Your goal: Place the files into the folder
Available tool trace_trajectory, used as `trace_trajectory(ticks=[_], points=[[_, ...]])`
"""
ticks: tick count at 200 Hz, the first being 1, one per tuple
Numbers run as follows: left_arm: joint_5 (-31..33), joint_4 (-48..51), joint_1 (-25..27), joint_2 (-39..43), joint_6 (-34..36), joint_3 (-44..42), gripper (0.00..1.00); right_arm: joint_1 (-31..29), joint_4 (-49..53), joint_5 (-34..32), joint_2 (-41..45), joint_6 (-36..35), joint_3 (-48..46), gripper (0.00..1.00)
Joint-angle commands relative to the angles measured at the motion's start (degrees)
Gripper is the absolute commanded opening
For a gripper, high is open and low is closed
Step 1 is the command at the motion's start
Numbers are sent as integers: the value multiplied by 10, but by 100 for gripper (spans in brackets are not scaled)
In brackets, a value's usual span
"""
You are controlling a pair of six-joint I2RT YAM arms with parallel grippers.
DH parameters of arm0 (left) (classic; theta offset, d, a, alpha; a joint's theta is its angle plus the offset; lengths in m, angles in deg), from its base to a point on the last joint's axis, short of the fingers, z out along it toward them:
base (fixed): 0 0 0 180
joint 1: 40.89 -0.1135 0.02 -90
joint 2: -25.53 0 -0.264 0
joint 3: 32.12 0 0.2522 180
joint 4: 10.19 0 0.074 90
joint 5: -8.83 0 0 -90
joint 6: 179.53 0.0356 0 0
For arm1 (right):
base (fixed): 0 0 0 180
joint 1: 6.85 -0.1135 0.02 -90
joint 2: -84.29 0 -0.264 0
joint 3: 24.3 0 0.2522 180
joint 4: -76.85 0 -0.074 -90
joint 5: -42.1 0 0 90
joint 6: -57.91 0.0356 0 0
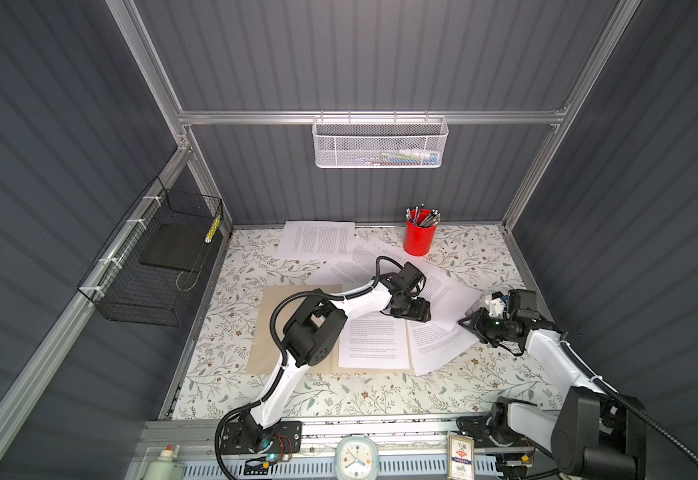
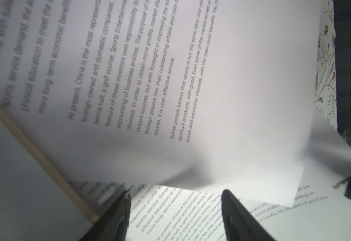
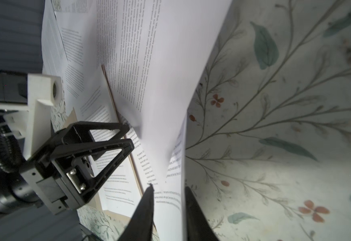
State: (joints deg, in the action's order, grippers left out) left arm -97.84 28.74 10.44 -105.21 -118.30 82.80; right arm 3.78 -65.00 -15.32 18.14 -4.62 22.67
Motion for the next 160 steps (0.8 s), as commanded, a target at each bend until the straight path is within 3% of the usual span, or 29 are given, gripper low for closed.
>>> trace_trajectory(ticks=[1, 11, 58, 84, 101, 132, 160], points=[[-7, 41, -2, -11, -12, -21, 70, 4, 15, -7, 11, 0, -5, 7], [-15, 37, -2, 1, -12, -16, 71, 4, 12, -9, 34, 5, -10, 0], [-91, -43, -2, 89, -40, -7, 76, 5, 43, 3, 150, 31, -3, 0], [-95, -52, -3, 155, -44, -1, 77, 5, 108, -48, 216, 35, 21, 0], [-69, -35, -4, 199, -34, -2, 77, 5, 133, -59, 246, 41, 37, 0], [28, -1, -7, 284, -7, -34, 79, 5, 153, 3, 259, 43, 82, 0], [126, 3, -14, 363, 11, -104, 88, 3, 140, 7, 292, 67, 128, 0]])
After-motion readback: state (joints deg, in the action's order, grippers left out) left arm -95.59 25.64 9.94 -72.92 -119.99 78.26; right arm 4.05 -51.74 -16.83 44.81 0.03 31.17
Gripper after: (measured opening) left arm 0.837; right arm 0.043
